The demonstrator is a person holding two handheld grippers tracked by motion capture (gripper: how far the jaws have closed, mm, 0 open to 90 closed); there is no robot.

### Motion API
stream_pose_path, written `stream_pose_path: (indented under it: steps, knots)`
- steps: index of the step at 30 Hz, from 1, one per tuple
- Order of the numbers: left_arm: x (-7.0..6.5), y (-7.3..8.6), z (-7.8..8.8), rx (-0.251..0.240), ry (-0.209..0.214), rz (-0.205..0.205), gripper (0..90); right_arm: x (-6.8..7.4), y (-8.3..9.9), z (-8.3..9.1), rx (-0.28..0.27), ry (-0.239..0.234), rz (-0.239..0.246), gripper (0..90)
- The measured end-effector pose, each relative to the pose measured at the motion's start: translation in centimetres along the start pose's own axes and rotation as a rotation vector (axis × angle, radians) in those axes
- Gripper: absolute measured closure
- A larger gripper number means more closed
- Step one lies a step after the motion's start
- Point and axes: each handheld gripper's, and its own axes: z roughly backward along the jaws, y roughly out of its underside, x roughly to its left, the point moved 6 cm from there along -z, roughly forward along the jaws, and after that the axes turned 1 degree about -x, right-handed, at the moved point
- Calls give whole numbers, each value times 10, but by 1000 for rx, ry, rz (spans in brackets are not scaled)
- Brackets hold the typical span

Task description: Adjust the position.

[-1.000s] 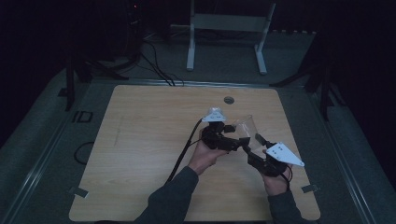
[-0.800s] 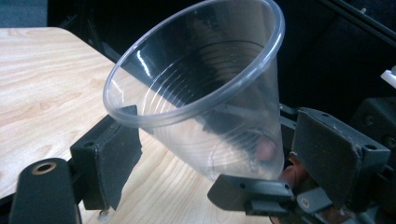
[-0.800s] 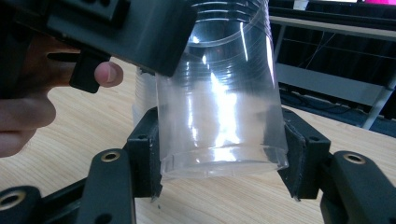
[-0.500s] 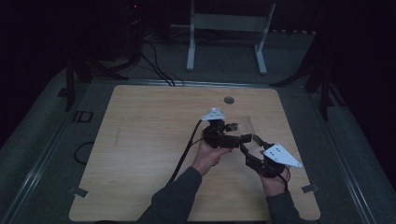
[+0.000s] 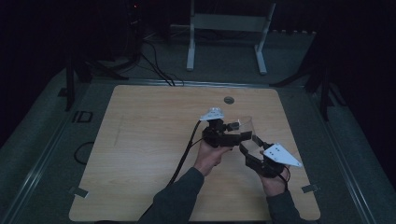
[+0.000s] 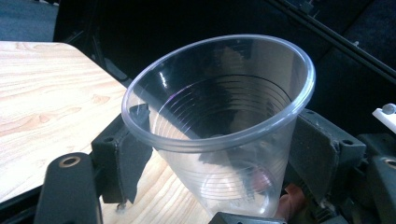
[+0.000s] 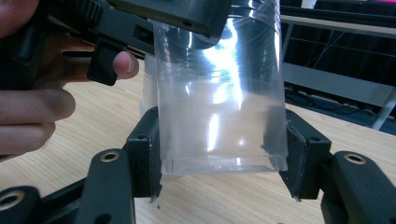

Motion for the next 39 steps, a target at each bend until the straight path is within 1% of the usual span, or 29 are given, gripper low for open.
stream_pose_path:
  steps: [2,7,8,13,16,21,25,26,27,30,32,35,38,39]
  knots:
    - [0,0,0,0,2,-1,264,0,0,0,3,-2,-1,409]
    - [-1,0,1,2,0,-28,286,0,0,-1,17,-16,2,394]
    - [-2,1,1,5,5,-32,293,1,0,-1,22,-21,-1,389]
    - [-2,1,1,12,-2,-46,300,2,1,-3,45,-46,1,352]
    - [-2,2,1,15,-15,-66,303,2,1,-3,57,-61,4,325]
    - [-4,3,2,27,-51,-119,306,2,-1,-2,68,-75,2,297]
    - [-7,4,2,37,-98,-183,307,0,-2,-3,97,-89,-2,293]
    - [-8,4,2,40,-119,-211,307,0,-1,-3,103,-89,-5,294]
    - [-9,5,2,42,-128,-226,307,-1,-1,-4,109,-94,-6,298]
    - [-12,7,0,60,-166,-293,306,1,1,-6,128,-106,-12,310]
    - [-13,8,0,66,-185,-322,303,2,3,-8,140,-106,-18,323]
    - [-14,9,-1,65,-191,-335,300,2,5,-10,148,-104,-24,365]
    - [-15,8,-1,62,-185,-326,286,3,6,-11,143,-101,-22,391]
    - [-15,8,-1,59,-180,-316,283,3,6,-11,141,-100,-21,397]
